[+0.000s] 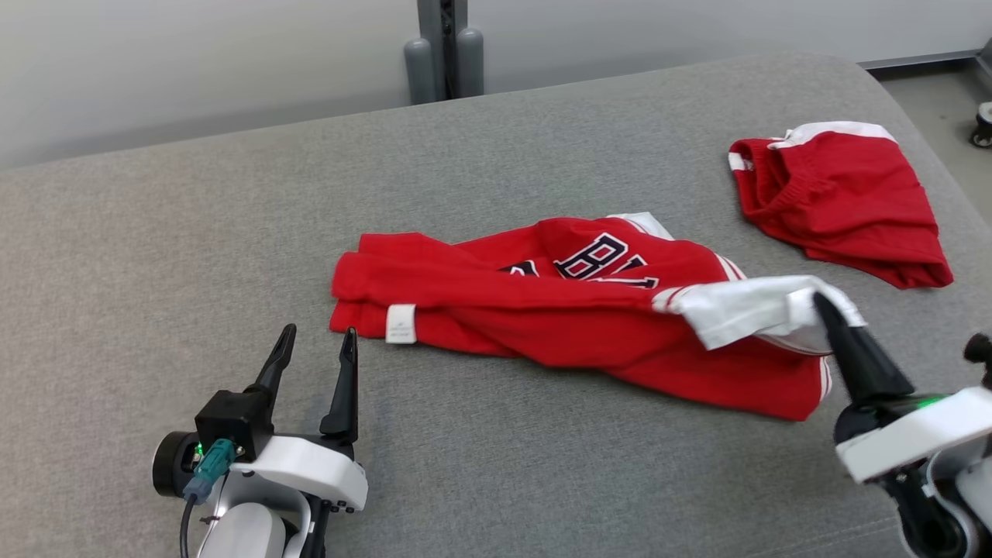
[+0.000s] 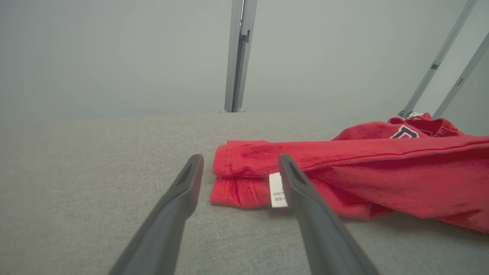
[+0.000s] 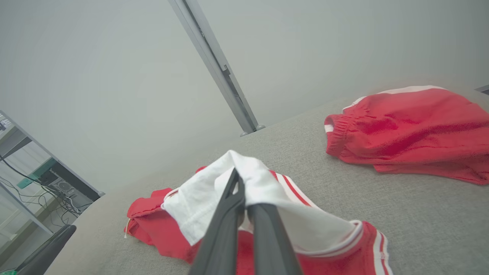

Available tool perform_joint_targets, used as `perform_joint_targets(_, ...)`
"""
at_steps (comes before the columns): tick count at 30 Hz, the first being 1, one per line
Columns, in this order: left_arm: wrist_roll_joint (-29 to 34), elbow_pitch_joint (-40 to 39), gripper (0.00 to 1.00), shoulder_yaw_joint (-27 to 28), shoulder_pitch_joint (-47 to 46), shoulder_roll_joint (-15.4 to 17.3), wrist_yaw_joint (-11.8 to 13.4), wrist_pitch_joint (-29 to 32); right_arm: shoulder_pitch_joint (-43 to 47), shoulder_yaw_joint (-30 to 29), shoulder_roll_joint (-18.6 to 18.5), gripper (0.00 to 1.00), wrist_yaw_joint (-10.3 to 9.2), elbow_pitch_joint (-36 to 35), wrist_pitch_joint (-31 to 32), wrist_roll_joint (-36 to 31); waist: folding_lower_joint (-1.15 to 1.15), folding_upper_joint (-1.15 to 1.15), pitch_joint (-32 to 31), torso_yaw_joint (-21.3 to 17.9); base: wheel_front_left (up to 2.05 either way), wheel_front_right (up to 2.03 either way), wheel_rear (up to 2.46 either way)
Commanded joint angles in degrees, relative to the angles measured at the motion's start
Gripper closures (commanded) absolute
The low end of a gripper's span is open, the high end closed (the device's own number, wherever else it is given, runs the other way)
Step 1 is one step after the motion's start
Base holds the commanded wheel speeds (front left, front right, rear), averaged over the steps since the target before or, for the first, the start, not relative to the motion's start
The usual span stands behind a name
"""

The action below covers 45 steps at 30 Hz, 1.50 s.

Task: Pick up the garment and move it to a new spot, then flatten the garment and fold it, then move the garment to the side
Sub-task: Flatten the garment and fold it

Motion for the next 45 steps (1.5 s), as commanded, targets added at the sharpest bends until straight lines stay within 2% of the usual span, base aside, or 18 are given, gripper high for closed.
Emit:
perform_joint_targets(1, -0.2, -0.2, 0.00, 0.0, -0.5, 0.2, 0.2, 0.0, -0.6, -0.8, -0.1, 1.00, 0.01, 0.9, -0.4, 0.1, 0.00, 0.00, 0.2, 0.4, 0.00, 0.00, 0.00)
perform_joint_targets(6, 0.0, 0.1, 0.00, -0.5, -1.0, 0.3, 0.1, 0.0, -4.4, -2.5, 2.0, 1.00, 0.02, 8.3, 0.7, 0.7, 0.00, 0.00, 1.2, 2.1, 0.00, 0.00, 0.00)
perform_joint_targets(17, 0.3, 0.5, 0.00, -1.5, -2.5, 0.2, 0.1, 0.0, -14.7, -0.2, 5.5, 1.00, 0.02, 25.8, 5.4, 3.9, 0.00, 0.00, 3.6, 6.8, 0.00, 0.00, 0.00)
perform_joint_targets(18, 0.2, 0.6, 0.00, -1.7, -2.5, 0.2, 0.2, 0.0, -15.7, 0.3, 5.6, 0.92, 0.02, 27.5, 5.4, 3.5, 0.00, 0.00, 3.7, 7.1, 0.00, 0.00, 0.00)
perform_joint_targets(19, 0.1, 0.6, 0.00, -1.8, -2.5, 0.2, 0.3, 0.0, -16.4, 0.5, 5.8, 0.51, 0.02, 29.2, 5.4, 3.4, 0.00, 0.00, 3.7, 7.4, 0.00, 0.00, 0.00)
perform_joint_targets(20, 0.0, 0.6, 0.00, -1.9, -2.5, 0.2, 0.4, 0.0, -17.1, 0.9, 6.1, 0.00, 0.02, 30.9, 5.5, 3.2, 0.00, 0.00, 3.6, 7.6, 0.00, 0.00, 0.00)
perform_joint_targets(25, -0.3, 0.7, 0.00, -1.7, -2.0, 0.2, 0.7, 0.0, -19.4, 2.8, 7.0, 0.00, 0.02, 34.5, 2.8, 3.2, 0.00, 0.00, 3.1, 7.8, 0.00, 0.00, 0.00)
perform_joint_targets(35, -0.6, 0.3, 0.00, -1.3, -1.2, 0.2, 1.0, 0.0, -19.5, 3.3, 5.8, 0.00, 0.02, 30.3, -0.3, -0.3, 0.00, 0.00, 1.0, 5.4, 0.00, 0.00, 0.00)
perform_joint_targets(37, -0.7, -0.1, 0.00, -1.1, -0.8, 0.2, 1.0, 0.0, -18.7, -0.4, 5.2, 0.00, 0.01, 27.9, -0.6, -5.0, 0.00, 0.00, 0.3, 4.4, 0.00, 0.00, 0.00)
perform_joint_targets(41, -0.9, -1.2, 0.00, -0.7, -0.3, 0.3, 1.1, 0.0, -14.2, -8.5, 6.8, 0.00, 0.02, 23.5, -0.5, -15.2, 0.00, 0.00, -0.4, 3.4, 0.00, 0.00, 0.00)
perform_joint_targets(42, -0.9, -1.2, 0.00, -0.7, -0.3, 0.3, 1.1, 0.0, -14.2, -8.5, 6.8, 0.00, 0.02, 23.5, -0.5, -15.2, 0.00, 0.00, -0.4, 3.4, 0.00, 0.00, 0.00)
perform_joint_targets(45, -1.1, -1.9, 0.00, -0.3, 0.0, 0.3, 1.0, 0.0, -9.7, -14.4, 9.3, 0.00, 0.02, 20.5, -0.5, -22.2, 0.00, 0.00, -0.6, 3.0, 0.00, 0.00, 0.00)
